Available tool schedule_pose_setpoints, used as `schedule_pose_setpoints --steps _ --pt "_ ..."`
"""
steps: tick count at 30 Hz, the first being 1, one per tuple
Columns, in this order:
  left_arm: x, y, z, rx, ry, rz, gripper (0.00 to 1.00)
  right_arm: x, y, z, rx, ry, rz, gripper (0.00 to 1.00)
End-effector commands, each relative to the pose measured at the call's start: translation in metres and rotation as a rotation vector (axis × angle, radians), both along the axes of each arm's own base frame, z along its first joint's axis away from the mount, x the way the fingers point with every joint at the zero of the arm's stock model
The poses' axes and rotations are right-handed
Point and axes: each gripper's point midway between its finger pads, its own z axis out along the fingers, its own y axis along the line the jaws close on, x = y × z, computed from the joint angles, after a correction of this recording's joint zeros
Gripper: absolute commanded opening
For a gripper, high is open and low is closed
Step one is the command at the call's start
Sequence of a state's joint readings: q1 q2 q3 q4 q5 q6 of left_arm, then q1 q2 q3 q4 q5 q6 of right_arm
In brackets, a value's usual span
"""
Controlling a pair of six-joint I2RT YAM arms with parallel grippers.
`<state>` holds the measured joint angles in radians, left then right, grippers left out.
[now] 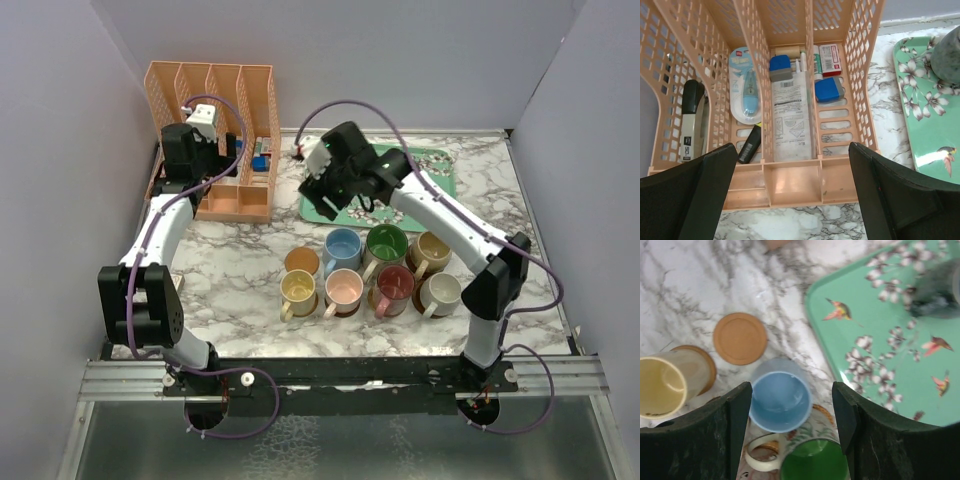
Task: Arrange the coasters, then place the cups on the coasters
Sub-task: Place the cup on the coaster.
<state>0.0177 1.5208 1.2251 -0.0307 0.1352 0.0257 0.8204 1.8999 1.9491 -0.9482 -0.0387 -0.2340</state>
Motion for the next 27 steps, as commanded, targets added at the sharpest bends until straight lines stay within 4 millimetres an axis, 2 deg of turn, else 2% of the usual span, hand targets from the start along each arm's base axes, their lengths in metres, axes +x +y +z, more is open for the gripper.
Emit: schedule_pose_setpoints --steps 1,4,6,7,8,10,14,19,23,27 --pt "0.014 -0.026 0.008 -0.020 -0.024 -0.084 0.97 0.034 -0.043 0.054 0.109 -0.117 -0.102 0.66" --pt "0.020 -0.049 0.002 -0.017 -0.012 -0.131 0.96 0.053 -0.083 0.058 0.133 -0.121 -0.188 0.66" --pt "0.023 -0.068 -0.003 -0.011 -0.002 -0.170 0.96 0.068 -0.120 0.056 0.144 -0.121 -0.267 0.66" --pt "0.024 -0.078 -0.005 0.001 -0.001 -0.191 0.95 0.069 -0.130 0.053 0.149 -0.125 -0.286 0.66" --pt "0.026 -0.089 -0.009 0.015 0.003 -0.212 0.95 0.076 -0.152 0.052 0.153 -0.136 -0.331 0.66" --pt "0.027 -0.112 -0.012 0.048 0.003 -0.251 0.95 0.080 -0.181 0.046 0.169 -0.144 -0.385 0.66" --pt "0.040 -0.157 -0.032 0.094 0.027 -0.322 0.95 0.082 -0.233 0.032 0.196 -0.142 -0.484 0.66" --pt "0.055 -0.205 -0.053 0.121 0.064 -0.391 0.93 0.068 -0.266 0.007 0.229 -0.135 -0.550 0.66" --pt "0.066 -0.241 -0.072 0.140 0.099 -0.436 0.91 0.058 -0.286 0.005 0.274 -0.121 -0.578 0.66" --pt "0.079 -0.270 -0.090 0.151 0.126 -0.459 0.90 0.055 -0.295 -0.002 0.297 -0.102 -0.588 0.66"
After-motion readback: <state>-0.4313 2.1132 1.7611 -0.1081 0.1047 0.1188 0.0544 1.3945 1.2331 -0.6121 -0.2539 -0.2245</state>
